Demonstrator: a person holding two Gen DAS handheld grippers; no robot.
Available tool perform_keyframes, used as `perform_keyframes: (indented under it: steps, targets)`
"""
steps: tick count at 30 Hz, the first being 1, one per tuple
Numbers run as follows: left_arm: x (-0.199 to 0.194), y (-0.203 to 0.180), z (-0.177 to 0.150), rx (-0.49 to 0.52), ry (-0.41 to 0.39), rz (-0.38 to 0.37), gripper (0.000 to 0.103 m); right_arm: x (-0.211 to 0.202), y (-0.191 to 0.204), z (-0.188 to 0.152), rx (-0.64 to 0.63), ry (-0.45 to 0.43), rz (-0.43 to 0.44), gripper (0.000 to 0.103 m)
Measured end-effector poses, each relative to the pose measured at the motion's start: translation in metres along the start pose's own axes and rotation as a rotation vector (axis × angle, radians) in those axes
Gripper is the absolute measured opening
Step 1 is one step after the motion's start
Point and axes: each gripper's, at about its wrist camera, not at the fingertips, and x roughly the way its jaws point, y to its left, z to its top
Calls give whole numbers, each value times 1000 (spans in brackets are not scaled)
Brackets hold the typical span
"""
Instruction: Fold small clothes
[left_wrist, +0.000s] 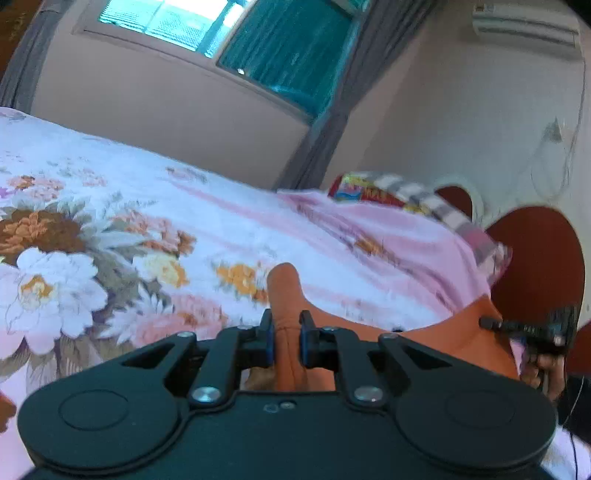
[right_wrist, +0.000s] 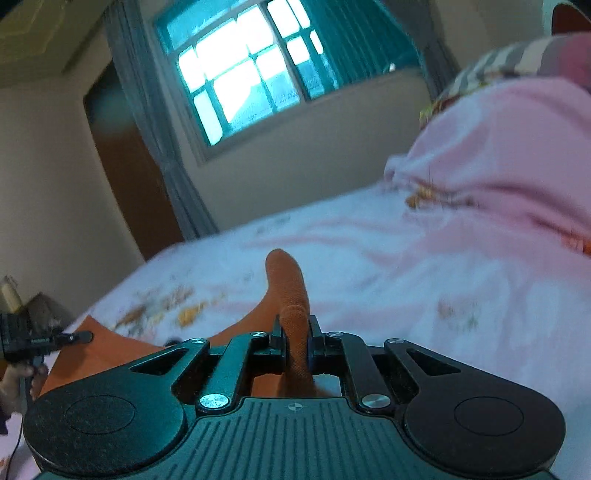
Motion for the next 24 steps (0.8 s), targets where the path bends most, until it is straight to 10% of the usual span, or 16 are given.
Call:
perform_keyframes:
  steps: [5, 7, 10, 16, 20, 24]
  targets:
    - [49, 17, -17, -23, 194, 306, 18, 57, -27, -29, 74, 206, -239, 15]
    - [49, 20, -22, -47, 185, 297, 22, 59, -35, -38, 109, 195, -249, 22]
    - [23, 18, -15, -65, 114, 336, 58, 30, -29, -28, 113, 72, -346, 47]
    - [-69, -53, -28, -42, -41, 302, 59, -46, 47, -39, -102, 9, -254, 47]
    - [-58, -153, -83, 97, 4, 272, 67, -48, 129, -95, -179, 41, -143, 47]
    - [-5, -192, -151, 201, 186, 411, 74, -6, 178, -160, -359, 188, -265, 50]
